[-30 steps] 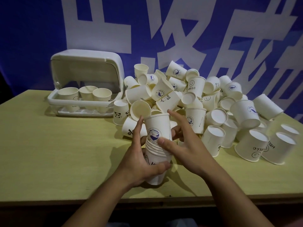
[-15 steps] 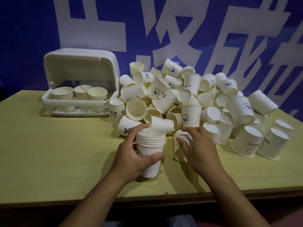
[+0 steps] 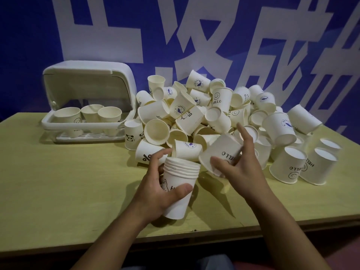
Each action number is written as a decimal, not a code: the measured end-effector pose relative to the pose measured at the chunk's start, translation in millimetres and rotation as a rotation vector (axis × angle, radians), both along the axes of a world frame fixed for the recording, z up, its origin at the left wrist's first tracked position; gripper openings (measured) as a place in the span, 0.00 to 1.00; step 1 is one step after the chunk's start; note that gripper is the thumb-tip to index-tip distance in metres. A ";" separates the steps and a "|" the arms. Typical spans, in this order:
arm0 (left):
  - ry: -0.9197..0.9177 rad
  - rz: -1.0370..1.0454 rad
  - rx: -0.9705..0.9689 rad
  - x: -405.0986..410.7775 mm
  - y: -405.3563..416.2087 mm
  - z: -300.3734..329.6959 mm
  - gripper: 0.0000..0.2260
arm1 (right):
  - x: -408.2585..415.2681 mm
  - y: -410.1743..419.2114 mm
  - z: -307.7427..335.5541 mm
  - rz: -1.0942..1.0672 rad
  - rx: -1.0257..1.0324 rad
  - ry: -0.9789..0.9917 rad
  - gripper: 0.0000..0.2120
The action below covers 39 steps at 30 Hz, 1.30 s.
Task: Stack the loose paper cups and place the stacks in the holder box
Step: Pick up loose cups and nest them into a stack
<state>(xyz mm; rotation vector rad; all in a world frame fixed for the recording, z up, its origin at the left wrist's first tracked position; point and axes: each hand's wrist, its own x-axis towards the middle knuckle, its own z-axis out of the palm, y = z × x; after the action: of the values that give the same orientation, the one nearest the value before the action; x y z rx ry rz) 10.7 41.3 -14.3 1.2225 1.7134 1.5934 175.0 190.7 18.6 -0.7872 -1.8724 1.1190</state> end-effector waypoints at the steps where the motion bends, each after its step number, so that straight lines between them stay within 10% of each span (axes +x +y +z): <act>1: 0.000 -0.024 -0.009 1.0 -0.3 -0.6 0.36 | -1.9 -0.6 1.7 -0.029 0.032 0.055 0.36; 4: 0.027 -0.080 -0.030 4.5 -0.2 -1.3 0.34 | -8.8 -1.4 3.5 -0.144 0.043 0.116 0.21; 13: 0.098 -0.162 -0.064 7.1 2.4 -2.3 0.42 | -16.1 -13.0 -0.4 0.019 0.015 0.319 0.29; 20: 0.050 -0.147 -0.046 13.6 8.0 -2.1 0.49 | -22.4 -27.0 -4.6 0.063 -0.049 0.297 0.08; 27: 0.076 -0.067 -0.024 13.1 14.8 -5.4 0.54 | -17.4 -29.7 -9.4 0.160 -0.064 0.267 0.22; 39: 0.160 -0.004 0.065 17.4 36.5 -6.4 0.41 | 7.4 -11.9 -21.1 0.122 0.144 0.045 0.14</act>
<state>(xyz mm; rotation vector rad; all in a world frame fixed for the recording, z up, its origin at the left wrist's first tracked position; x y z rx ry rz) 28.1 77.7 -20.7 1.4178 1.7665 1.5979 182.5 178.8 -2.5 -0.5690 -1.9604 1.0539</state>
